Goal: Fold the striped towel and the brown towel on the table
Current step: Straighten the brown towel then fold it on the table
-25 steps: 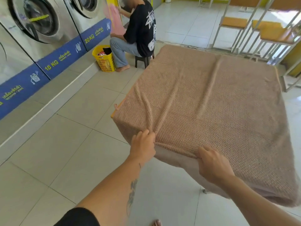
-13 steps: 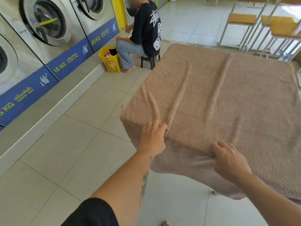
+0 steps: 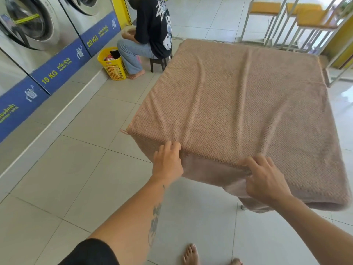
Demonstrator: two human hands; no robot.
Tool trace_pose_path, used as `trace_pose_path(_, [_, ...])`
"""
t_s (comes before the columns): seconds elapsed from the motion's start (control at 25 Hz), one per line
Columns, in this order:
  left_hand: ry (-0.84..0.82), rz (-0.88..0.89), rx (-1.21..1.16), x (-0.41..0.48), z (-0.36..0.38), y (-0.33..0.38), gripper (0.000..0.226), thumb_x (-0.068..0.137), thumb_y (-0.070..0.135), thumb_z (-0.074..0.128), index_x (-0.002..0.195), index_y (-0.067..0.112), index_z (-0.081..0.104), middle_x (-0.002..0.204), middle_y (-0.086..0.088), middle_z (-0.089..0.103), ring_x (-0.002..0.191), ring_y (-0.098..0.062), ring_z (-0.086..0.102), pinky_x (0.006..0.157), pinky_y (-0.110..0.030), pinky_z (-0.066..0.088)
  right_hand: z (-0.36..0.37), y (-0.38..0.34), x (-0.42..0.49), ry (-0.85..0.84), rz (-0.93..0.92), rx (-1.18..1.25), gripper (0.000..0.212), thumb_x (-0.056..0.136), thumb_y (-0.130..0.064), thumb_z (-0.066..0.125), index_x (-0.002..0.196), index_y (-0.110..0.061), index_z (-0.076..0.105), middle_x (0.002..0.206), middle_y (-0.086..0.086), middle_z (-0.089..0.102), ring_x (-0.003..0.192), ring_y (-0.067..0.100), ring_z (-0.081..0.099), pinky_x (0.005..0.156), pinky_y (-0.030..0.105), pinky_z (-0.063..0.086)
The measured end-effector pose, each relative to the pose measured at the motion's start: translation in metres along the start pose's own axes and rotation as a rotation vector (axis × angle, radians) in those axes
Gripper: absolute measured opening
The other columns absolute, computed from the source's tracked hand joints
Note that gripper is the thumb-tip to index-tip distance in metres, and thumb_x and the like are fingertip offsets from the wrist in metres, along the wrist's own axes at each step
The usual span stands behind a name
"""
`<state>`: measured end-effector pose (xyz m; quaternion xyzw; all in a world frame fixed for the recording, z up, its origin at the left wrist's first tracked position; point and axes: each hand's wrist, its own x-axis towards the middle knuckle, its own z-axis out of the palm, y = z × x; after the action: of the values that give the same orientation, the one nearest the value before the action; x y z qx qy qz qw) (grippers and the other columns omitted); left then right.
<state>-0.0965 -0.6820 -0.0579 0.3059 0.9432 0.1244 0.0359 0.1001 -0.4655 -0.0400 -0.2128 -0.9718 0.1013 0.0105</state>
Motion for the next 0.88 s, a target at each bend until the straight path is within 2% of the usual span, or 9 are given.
trace_pose_path(0.12, [0.007, 0.079, -0.035, 0.007, -0.005, 0.021, 0.043, 0.087, 0.021, 0.065, 0.126, 0.023, 0.047, 0.117, -0.001, 0.045, 0.108, -0.023, 0.044, 0.09, -0.038, 0.04, -0.006, 0.016, 0.001, -0.013, 0.093, -0.093, 0.04, 0.072, -0.009, 0.06, 0.11, -0.02, 0.056, 0.104, 0.004, 0.048, 0.092, 0.027, 0.044, 0.076, 0.038, 0.044])
trace_pose_path(0.2, [-0.017, 0.144, -0.035, 0.012, -0.008, 0.039, 0.039, 0.088, 0.021, 0.064, 0.124, 0.023, 0.049, 0.118, -0.001, 0.043, 0.11, -0.022, 0.04, 0.093, -0.038, 0.039, -0.008, 0.02, 0.001, -0.051, 0.125, -0.093, 0.036, 0.078, -0.007, 0.054, 0.111, -0.021, 0.055, 0.105, 0.002, 0.046, 0.097, 0.026, 0.042, 0.077, 0.034, 0.039])
trace_pose_path(0.36, [-0.061, 0.19, -0.012, 0.021, -0.004, 0.06, 0.024, 0.087, 0.014, 0.062, 0.107, 0.028, 0.059, 0.108, 0.004, 0.045, 0.104, -0.02, 0.039, 0.091, -0.038, 0.038, -0.015, 0.018, 0.009, -0.092, 0.133, -0.063, 0.032, 0.078, -0.004, 0.052, 0.104, -0.022, 0.055, 0.1, 0.0, 0.049, 0.096, 0.026, 0.044, 0.07, 0.032, 0.038])
trace_pose_path(0.52, [-0.086, 0.191, -0.01, 0.029, -0.001, 0.059, 0.021, 0.086, 0.01, 0.062, 0.084, 0.03, 0.055, 0.092, 0.008, 0.049, 0.093, -0.02, 0.047, 0.079, -0.034, 0.038, -0.016, 0.018, 0.008, -0.113, 0.128, -0.025, 0.028, 0.08, -0.001, 0.05, 0.099, -0.021, 0.056, 0.092, -0.004, 0.051, 0.095, 0.025, 0.048, 0.067, 0.033, 0.039])
trace_pose_path(0.6, [-0.085, 0.186, -0.01, 0.027, -0.004, 0.057, 0.022, 0.086, 0.01, 0.062, 0.08, 0.029, 0.053, 0.09, 0.008, 0.051, 0.09, -0.02, 0.049, 0.077, -0.034, 0.04, -0.014, 0.02, 0.004, -0.129, 0.092, -0.012, 0.025, 0.082, -0.003, 0.051, 0.096, -0.023, 0.053, 0.09, -0.007, 0.05, 0.093, 0.024, 0.048, 0.066, 0.033, 0.041])
trace_pose_path(0.72, [-0.101, 0.184, 0.005, 0.015, -0.002, 0.049, 0.014, 0.088, 0.013, 0.06, 0.084, 0.025, 0.055, 0.095, 0.005, 0.053, 0.093, -0.021, 0.05, 0.08, -0.036, 0.042, -0.017, 0.028, -0.001, -0.116, 0.029, 0.068, 0.025, 0.082, -0.009, 0.056, 0.098, -0.026, 0.054, 0.095, -0.008, 0.049, 0.095, 0.021, 0.05, 0.07, 0.034, 0.048])
trace_pose_path(0.8, [-0.093, 0.184, -0.006, 0.006, 0.001, 0.044, 0.01, 0.089, 0.014, 0.06, 0.091, 0.023, 0.056, 0.098, 0.005, 0.05, 0.095, -0.022, 0.049, 0.08, -0.036, 0.04, -0.019, 0.036, -0.006, -0.076, 0.043, 0.044, 0.036, 0.078, -0.011, 0.059, 0.11, -0.027, 0.054, 0.103, -0.006, 0.047, 0.1, 0.019, 0.045, 0.075, 0.031, 0.045])
trace_pose_path(0.88, [-0.08, 0.175, -0.032, 0.003, 0.002, 0.042, 0.016, 0.088, 0.015, 0.061, 0.101, 0.023, 0.056, 0.103, 0.005, 0.048, 0.099, -0.021, 0.047, 0.082, -0.036, 0.04, -0.019, 0.043, -0.01, -0.069, 0.09, -0.012, 0.039, 0.078, -0.012, 0.057, 0.114, -0.027, 0.052, 0.111, -0.003, 0.048, 0.102, 0.02, 0.043, 0.077, 0.028, 0.04])
